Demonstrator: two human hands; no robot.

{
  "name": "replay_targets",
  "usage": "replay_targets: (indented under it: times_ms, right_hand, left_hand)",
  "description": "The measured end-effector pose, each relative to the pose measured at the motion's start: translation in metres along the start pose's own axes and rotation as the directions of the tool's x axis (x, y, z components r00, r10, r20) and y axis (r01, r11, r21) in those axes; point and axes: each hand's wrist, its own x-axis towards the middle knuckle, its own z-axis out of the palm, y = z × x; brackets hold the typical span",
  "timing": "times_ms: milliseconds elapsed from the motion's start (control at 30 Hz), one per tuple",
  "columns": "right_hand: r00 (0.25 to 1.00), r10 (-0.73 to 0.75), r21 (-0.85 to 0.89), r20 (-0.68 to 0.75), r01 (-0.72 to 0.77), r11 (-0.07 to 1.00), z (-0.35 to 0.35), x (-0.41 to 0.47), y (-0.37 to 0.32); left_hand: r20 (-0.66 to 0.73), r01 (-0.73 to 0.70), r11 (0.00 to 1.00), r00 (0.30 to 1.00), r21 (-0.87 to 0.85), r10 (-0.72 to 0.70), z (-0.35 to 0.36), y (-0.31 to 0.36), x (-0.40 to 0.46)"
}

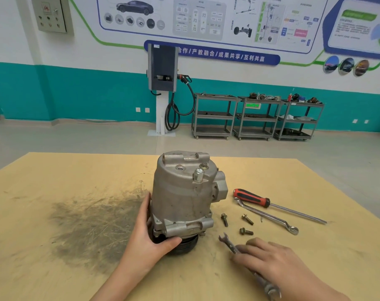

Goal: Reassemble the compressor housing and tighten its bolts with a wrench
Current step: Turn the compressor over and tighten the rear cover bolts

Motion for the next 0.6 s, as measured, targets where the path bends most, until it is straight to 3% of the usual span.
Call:
replay_targets:
  times_ms: [200,300,367,433,500,533,600]
  right_hand:
    - [0.982,-0.079,-0.026,0.173,0.085,0.996,0.013,-0.001,0.008]
    - [0.991,0.009,-0.034,0.135,-0.004,0.999,0.007,0.008,0.006]
    - [0.981,0.193,0.120,0.024,-0.194,0.974,0.000,0.017,0.002]
    - [0.912,0.410,0.481,-0.021,-0.350,0.804,-0.015,0.029,-0.008]
    - [0.841,0.541,0.786,-0.019,-0.322,0.528,-0.028,0.043,-0.019]
    - [0.833,0.552,0.866,0.032,-0.299,0.402,-0.033,0.050,-0.027]
    - [0.842,0.529,0.917,0.107,-0.289,0.275,-0.037,0.063,-0.041]
  left_hand:
    - [-0.039,0.005,1.000,0.999,-0.020,-0.005,-0.002,-0.004,0.001]
    - [-0.074,-0.009,1.000,0.997,-0.001,0.009,0.000,-0.003,0.001]
    - [-0.117,-0.025,1.000,0.993,-0.006,0.024,0.006,0.003,-0.002]
    - [-0.168,-0.038,0.999,0.985,0.005,0.038,0.014,0.010,-0.008]
    - [-0.234,-0.013,0.998,0.972,0.054,0.026,0.023,0.015,-0.016]
    - [-0.266,0.031,0.995,0.964,0.098,-0.004,0.027,0.017,-0.021]
    - [-0.296,0.062,0.981,0.955,0.183,-0.005,0.035,0.018,-0.033]
